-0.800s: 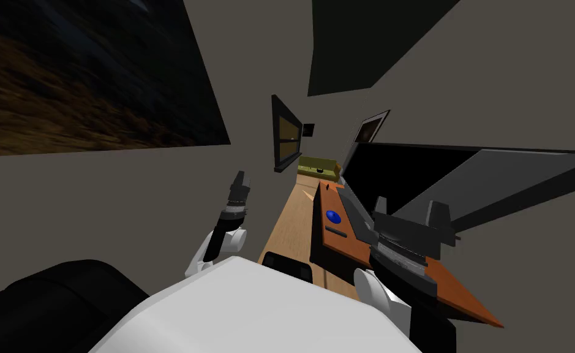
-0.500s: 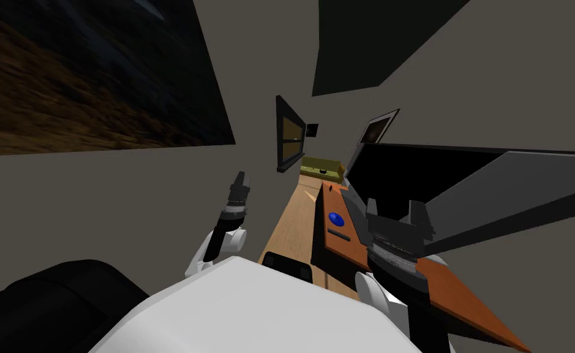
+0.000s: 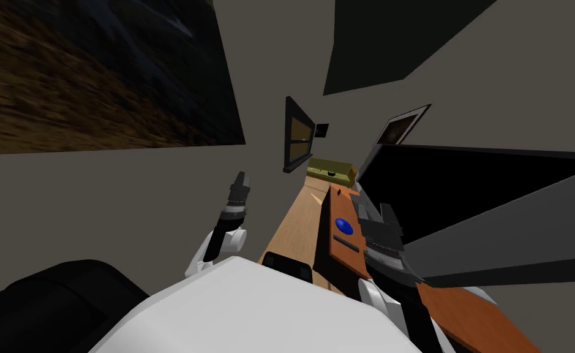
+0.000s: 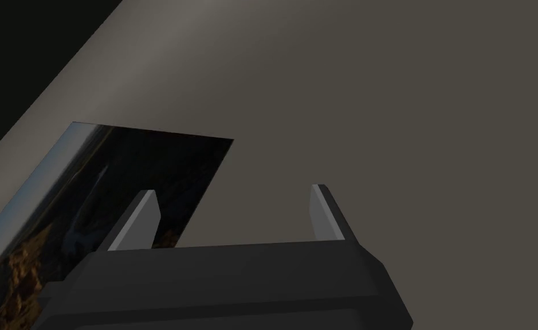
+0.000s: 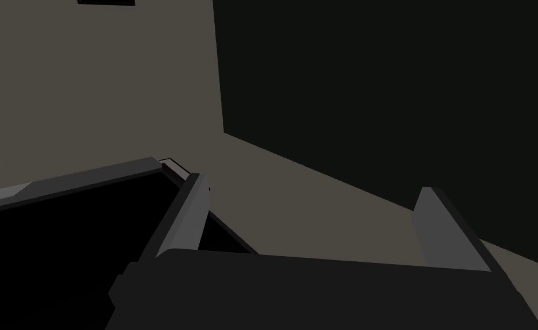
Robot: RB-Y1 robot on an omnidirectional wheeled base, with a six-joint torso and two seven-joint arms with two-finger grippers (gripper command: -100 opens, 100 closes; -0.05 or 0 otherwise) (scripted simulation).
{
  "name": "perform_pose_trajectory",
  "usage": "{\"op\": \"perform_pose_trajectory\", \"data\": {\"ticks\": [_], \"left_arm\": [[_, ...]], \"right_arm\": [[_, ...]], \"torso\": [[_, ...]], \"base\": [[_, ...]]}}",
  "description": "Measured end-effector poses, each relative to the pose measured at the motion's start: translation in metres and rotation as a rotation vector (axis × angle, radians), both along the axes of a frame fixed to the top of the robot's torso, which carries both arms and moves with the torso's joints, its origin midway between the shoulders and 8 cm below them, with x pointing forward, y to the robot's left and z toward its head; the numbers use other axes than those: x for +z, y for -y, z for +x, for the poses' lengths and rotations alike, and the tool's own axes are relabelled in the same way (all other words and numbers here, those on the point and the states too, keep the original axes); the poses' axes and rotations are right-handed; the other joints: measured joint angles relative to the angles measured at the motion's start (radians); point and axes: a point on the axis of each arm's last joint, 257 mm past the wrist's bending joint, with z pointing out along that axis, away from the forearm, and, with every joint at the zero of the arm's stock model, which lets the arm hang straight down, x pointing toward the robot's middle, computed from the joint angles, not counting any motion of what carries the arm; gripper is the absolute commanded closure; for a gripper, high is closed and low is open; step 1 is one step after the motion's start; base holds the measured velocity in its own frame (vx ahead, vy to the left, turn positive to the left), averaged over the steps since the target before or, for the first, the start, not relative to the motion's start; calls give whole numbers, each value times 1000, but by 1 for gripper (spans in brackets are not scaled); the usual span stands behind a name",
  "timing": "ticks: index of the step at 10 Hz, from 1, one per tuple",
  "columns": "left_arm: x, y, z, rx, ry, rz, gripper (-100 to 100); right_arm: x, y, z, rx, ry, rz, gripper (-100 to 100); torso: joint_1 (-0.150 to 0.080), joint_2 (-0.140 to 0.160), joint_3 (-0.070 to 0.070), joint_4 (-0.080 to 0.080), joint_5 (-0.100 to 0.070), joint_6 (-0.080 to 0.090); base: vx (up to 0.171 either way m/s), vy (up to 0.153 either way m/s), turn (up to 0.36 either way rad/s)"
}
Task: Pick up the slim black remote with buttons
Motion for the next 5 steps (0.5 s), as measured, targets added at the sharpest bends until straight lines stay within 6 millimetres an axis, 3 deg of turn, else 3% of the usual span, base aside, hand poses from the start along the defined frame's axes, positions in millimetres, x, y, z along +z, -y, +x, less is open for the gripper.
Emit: {"op": "perform_pose_trajectory", "data": {"ticks": [3,5], "left_arm": [[0,0,0,0,0,0,0],[0,0,0,0,0,0,0]], "right_arm": [[-38,3,9,-22,-91,-85,-100],[-68,4,12,-36,-156,-133,-100]], "torso": [[-1,0,0,0,0,0],[0,0,0,0,0,0]], "base": [[9,-35,237],[12,-35,347]]}}
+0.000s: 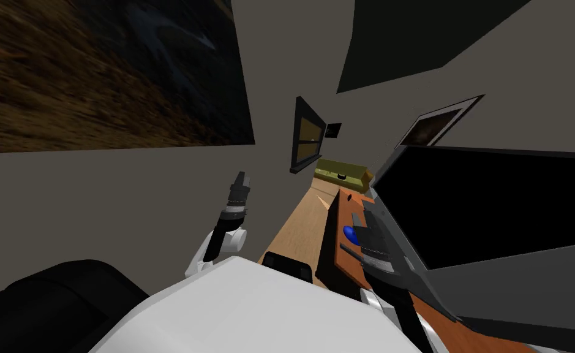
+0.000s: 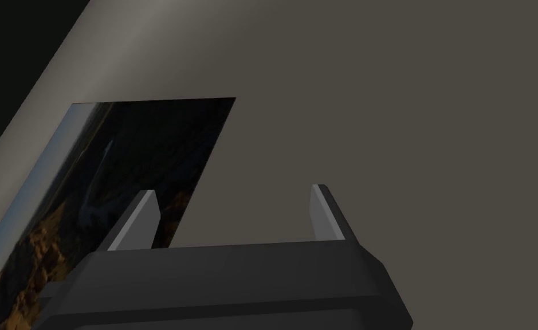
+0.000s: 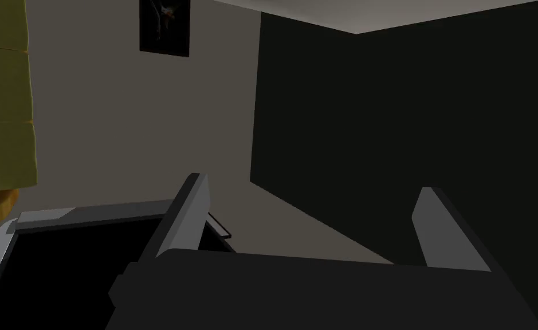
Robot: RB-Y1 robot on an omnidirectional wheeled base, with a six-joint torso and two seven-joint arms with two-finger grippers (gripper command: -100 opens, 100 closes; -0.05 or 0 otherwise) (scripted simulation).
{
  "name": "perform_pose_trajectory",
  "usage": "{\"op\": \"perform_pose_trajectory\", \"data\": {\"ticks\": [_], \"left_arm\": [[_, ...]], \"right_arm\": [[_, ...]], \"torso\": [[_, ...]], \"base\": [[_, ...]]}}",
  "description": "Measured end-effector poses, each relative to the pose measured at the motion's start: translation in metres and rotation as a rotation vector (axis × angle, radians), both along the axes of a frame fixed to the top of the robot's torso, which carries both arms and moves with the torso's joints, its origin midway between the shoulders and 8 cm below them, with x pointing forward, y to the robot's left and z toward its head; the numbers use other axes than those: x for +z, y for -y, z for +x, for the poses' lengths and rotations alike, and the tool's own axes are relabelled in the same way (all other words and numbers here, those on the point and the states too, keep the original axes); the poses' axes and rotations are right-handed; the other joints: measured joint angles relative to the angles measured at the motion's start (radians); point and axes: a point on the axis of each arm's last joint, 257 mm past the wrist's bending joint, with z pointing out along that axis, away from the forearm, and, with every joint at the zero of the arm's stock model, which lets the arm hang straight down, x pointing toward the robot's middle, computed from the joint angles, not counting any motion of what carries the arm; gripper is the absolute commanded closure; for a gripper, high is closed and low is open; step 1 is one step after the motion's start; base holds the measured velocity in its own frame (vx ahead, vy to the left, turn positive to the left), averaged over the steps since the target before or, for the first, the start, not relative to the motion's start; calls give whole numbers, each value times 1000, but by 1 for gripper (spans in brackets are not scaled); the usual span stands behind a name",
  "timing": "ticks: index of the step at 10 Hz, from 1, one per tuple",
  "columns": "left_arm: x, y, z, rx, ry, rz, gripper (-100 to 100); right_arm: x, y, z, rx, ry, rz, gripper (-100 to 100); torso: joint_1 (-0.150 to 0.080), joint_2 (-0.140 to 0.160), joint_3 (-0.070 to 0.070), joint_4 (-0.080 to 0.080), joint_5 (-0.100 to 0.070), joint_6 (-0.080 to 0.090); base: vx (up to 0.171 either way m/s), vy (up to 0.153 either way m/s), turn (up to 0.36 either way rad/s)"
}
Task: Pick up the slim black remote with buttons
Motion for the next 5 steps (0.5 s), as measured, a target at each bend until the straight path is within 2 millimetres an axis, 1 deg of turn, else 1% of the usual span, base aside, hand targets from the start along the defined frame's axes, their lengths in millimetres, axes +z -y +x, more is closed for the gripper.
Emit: {"op": "perform_pose_trajectory", "data": {"ticks": [1,3,4,5], "left_arm": [[0,0,0,0,0,0,0],[0,0,0,0,0,0,0],[0,0,0,0,0,0,0],[0,0,0,0,0,0,0]], "right_arm": [[-18,1,3,-9,-37,-43,-100],[-45,4,3,-24,-101,-96,-100],[-57,5,4,-31,-127,-114,-100],[-72,9,2,-37,-161,-147,-100]], "torso": [[-1,0,0,0,0,0],[0,0,0,0,0,0],[0,0,0,0,0,1],[0,0,0,0,0,0]], "base": [[9,-40,156],[8,-33,213],[2,-33,307],[2,-32,142]]}}
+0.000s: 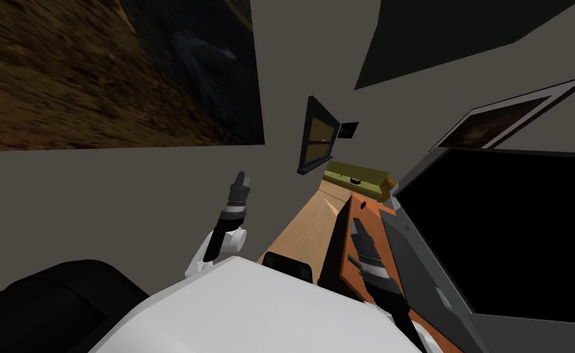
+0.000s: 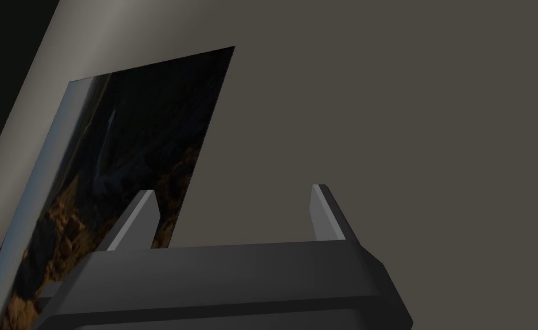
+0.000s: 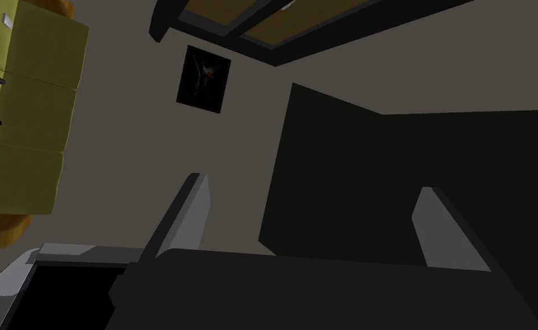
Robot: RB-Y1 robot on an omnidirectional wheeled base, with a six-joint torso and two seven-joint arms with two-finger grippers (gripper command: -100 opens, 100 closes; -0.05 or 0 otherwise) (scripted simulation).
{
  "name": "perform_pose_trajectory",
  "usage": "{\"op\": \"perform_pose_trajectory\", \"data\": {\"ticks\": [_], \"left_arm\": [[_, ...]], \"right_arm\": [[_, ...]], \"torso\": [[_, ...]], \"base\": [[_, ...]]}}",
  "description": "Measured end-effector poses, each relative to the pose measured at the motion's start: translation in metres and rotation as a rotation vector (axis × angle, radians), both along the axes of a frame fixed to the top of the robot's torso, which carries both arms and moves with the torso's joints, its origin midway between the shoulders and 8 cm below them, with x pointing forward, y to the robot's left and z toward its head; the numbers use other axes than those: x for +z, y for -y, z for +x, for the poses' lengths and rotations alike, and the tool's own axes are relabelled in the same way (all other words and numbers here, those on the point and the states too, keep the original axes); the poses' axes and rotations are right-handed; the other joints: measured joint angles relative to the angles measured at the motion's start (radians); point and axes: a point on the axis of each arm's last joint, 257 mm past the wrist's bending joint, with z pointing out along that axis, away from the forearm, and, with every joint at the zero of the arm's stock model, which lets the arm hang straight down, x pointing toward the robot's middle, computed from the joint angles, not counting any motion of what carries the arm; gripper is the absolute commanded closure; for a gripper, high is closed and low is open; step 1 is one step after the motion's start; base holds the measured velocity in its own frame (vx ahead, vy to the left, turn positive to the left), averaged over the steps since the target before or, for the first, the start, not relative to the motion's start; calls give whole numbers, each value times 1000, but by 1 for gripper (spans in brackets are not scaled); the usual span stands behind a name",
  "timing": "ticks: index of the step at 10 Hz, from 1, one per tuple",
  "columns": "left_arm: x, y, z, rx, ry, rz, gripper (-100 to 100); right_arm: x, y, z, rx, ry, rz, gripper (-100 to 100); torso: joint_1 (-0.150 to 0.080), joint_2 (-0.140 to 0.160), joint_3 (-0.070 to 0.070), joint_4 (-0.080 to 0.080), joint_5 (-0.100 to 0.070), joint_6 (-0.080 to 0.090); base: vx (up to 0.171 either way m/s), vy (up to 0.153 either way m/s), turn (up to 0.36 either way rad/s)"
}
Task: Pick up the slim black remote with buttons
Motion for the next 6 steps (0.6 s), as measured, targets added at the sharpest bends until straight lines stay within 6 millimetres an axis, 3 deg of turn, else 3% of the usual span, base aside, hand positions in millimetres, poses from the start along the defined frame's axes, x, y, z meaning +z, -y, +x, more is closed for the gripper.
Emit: {"op": "perform_pose_trajectory", "data": {"ticks": [6], "left_arm": [[0,0,0,0,0,0,0]], "right_arm": [[-82,17,-14,-27,-176,-161,-100]], "torso": [[0,-1,0,0,0,0]], "base": [[2,-32,222]]}}
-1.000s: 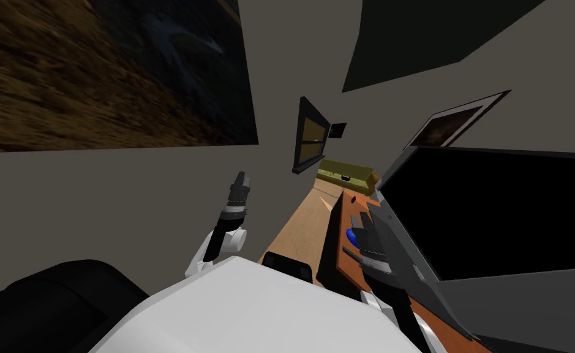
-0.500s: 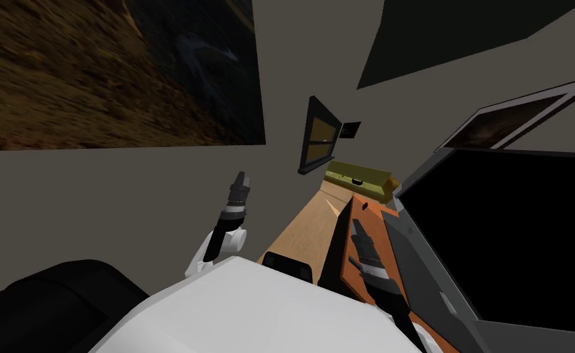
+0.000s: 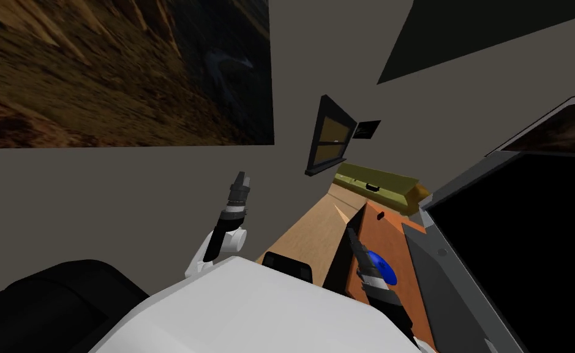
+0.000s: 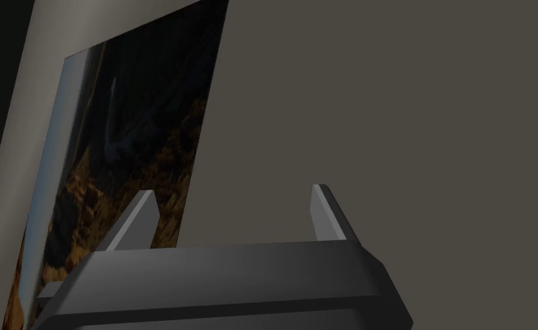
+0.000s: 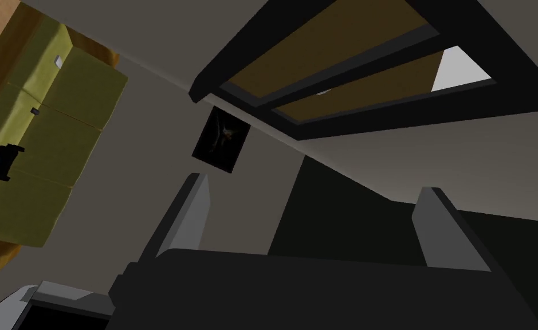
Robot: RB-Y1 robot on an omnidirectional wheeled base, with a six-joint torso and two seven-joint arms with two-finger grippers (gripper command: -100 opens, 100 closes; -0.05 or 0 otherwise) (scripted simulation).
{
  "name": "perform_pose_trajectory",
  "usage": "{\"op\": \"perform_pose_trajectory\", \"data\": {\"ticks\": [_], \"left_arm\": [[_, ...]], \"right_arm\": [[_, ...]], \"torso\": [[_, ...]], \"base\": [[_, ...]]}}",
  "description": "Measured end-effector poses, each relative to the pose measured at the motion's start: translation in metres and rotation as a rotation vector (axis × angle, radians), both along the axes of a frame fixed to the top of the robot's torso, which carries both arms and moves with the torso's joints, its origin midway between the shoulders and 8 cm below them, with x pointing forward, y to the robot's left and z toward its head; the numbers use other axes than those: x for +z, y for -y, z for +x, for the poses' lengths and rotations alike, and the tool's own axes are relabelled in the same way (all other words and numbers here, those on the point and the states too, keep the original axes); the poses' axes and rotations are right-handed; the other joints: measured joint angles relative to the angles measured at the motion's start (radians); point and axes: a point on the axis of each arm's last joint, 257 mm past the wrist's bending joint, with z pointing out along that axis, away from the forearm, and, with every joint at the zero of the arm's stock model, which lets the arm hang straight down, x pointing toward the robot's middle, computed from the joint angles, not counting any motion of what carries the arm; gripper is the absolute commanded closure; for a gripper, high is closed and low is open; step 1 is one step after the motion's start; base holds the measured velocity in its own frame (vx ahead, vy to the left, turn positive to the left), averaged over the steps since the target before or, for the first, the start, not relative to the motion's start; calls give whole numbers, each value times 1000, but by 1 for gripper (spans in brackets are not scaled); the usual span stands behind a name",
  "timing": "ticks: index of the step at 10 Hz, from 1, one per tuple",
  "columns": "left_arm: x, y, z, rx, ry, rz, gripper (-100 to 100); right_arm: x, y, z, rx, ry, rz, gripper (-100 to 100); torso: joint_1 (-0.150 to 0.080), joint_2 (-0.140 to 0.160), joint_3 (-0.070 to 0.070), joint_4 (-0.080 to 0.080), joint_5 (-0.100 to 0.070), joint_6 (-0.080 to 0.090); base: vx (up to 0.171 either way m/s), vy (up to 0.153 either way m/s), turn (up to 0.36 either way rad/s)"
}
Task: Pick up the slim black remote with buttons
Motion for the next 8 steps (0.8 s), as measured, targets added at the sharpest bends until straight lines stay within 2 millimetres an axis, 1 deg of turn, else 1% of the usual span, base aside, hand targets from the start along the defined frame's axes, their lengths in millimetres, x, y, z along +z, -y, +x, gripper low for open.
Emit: {"op": "perform_pose_trajectory", "data": {"ticks": [1,2,3,4,5,6,7,8], "left_arm": [[0,0,0,0,0,0,0],[0,0,0,0,0,0,0],[0,0,0,0,0,0,0],[0,0,0,0,0,0,0],[0,0,0,0,0,0,0],[0,0,0,0,0,0,0],[0,0,0,0,0,0,0],[0,0,0,0,0,0,0]], "right_arm": [[-11,1,-4,-3,-25,-21,-100],[-27,8,-8,-5,-60,-58,-100],[-40,9,-13,-7,-87,-78,-100],[-59,10,-19,-7,-128,-114,-100],[-79,14,-29,-4,-176,-167,-100],[-91,18,-33,-4,-208,-196,-100],[-109,24,-45,-2,-252,-234,-100],[-118,28,-51,1,-277,-258,-100]], "torso": [[0,0,0,0,0,1],[0,0,0,0,0,0],[0,0,0,0,0,1],[0,0,0,0,0,0],[0,0,0,0,0,0],[-1,0,0,0,0,1],[0,0,0,0,0,1],[1,0,0,0,0,1]], "base": [[-2,-27,292],[-1,-31,143],[-3,-27,298],[-2,-41,437],[0,-42,130],[-2,-29,219],[-1,-24,141],[0,-24,277]]}}
